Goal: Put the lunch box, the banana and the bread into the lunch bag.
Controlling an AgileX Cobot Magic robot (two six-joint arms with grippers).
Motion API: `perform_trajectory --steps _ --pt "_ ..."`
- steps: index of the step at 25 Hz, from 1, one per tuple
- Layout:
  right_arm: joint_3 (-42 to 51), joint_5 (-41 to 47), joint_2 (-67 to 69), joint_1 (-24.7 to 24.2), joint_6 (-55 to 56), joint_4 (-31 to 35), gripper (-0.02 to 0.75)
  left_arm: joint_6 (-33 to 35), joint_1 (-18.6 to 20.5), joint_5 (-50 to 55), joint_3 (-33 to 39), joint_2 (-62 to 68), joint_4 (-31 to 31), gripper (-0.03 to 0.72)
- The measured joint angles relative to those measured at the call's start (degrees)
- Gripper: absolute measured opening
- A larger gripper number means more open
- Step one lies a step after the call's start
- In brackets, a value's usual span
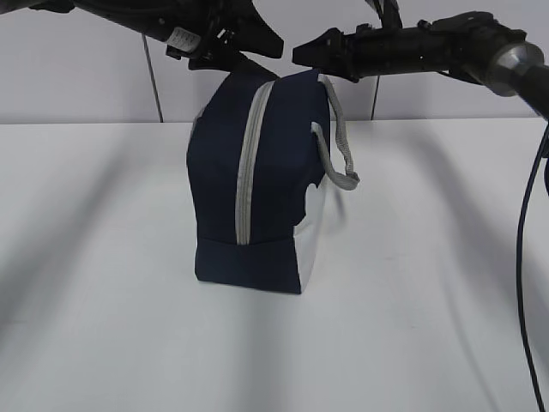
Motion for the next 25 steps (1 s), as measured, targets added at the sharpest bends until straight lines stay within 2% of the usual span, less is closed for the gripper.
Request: perform_trajectory --steps 2,7,13,20,25 --pt "0.00 -0.59 -1.47 0.00 0.00 0.00 0.522 -2.20 0.00 0.22 0.00 -1.22 3.12 0.551" --pt "2.38 -0.98 -7.09 0.00 0.00 0.00 0.517 -10.47 0.04 2.77 0.00 -6.58 15.46 0.534" --pt "13.08 -1.66 -16.61 0.00 0.10 0.00 0.455 -18.43 0.04 12.22 -0.17 -10.96 26.30 0.496" --pt "27.88 -3.72 -27.37 0.00 -1.00 0.00 0.447 -22.22 0.04 17.18 0.11 -13.93 34.99 0.469" --pt "41.76 -0.78 -37.71 0.00 -4.96 0.00 0.445 -23.02 0.20 17.39 2.66 -16.93 37.00 0.467"
